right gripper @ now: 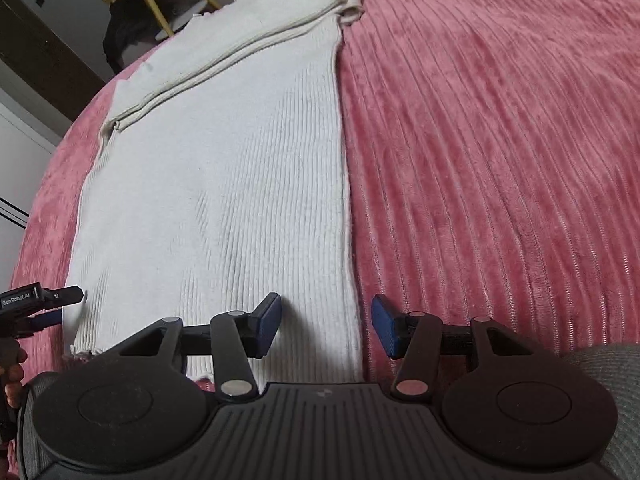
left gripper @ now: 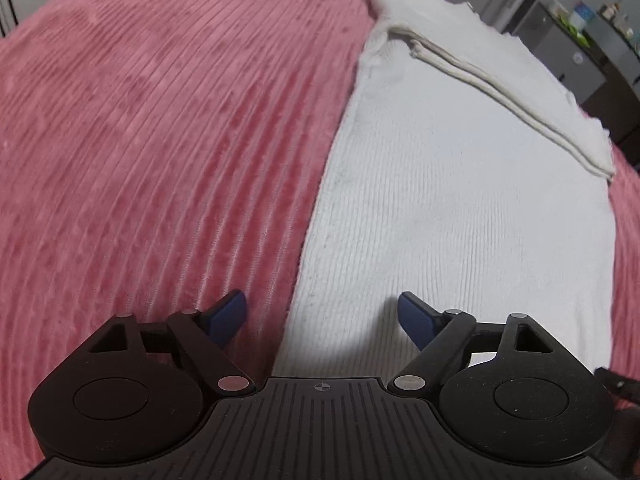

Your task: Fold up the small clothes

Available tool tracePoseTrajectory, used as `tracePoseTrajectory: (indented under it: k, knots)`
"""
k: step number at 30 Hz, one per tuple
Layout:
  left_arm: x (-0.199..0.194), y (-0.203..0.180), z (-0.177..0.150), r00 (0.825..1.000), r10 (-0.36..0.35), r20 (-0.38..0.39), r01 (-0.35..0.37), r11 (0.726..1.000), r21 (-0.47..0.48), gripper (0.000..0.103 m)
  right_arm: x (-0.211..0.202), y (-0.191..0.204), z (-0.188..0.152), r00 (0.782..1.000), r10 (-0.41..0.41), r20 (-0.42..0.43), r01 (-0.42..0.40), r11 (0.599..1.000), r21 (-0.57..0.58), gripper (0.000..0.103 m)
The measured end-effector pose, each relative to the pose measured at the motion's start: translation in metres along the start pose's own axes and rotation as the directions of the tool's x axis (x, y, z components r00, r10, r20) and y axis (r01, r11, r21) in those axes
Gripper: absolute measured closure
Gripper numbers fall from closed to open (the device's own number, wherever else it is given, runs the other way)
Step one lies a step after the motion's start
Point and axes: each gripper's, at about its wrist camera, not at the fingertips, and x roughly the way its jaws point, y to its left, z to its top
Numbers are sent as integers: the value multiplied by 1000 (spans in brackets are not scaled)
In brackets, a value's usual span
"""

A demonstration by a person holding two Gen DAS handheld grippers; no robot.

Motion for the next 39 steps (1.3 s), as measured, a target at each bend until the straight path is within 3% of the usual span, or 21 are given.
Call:
tracePoseTrajectory:
  k: [4, 5, 6, 7, 9, 13, 15, 17, 19, 21, 30, 36, 39]
  knots:
    - [-5, -1, -4, 1000, 7, -14, -6, 999, 54, 38, 4, 2, 1, 999, 17, -28, -17, 1000, -12, 75]
    - [-6, 0, -4, 1000, 2, -18, -1, 998, 57, 40, 4, 3, 1, 999, 18, -28, -19, 1000, -22, 84]
    - [-8, 1, -4, 1000, -11, -24, 12, 998, 54, 50, 4, 5, 1, 999, 27, -28, -28, 999, -33, 89]
    - [-9, 2, -5, 999, -36, -37, 38, 998, 49, 58, 3, 7, 0, 999, 30, -27, -31, 999, -43, 91]
    - [-12, 4, -5, 996, -67, -57, 69, 996, 48, 65, 2, 9, 0, 999, 26, -21, -27, 998, -56, 94]
    - [-9, 4, -2, 995, -68, -76, 73, 996, 56, 63, 2, 9, 1, 999, 38, -27, -39, 998, -48, 92]
    - [-6, 2, -1, 994, -73, -82, 78, 996, 52, 63, 4, 11, 1, 998, 33, -48, -36, 997, -64, 87]
    - [-5, -2, 1, 995, -65, -76, 70, 996, 64, 68, 6, 14, 0, 998, 24, -57, -28, 996, -81, 86]
    - [-6, -8, 3, 996, -65, -68, 70, 995, 76, 89, 8, 15, 1, 998, 22, -61, -27, 996, -86, 90]
    - [-9, -15, 5, 996, -75, -57, 80, 994, 79, 89, 7, 15, 3, 998, 35, -57, -40, 996, -77, 95]
    - [-21, -52, 26, 987, -159, -1, 157, 978, 134, 90, -4, 7, 26, 981, 194, -1, -194, 981, 22, 96]
    - [-25, -59, 68, 970, -236, 65, 231, 970, 73, 90, -7, 5, 72, 947, 304, 105, -315, 943, 107, 96]
    - [-21, -58, 95, 970, -209, 126, 206, 978, 32, 91, -7, 8, 103, 940, 284, 190, -307, 946, 106, 96]
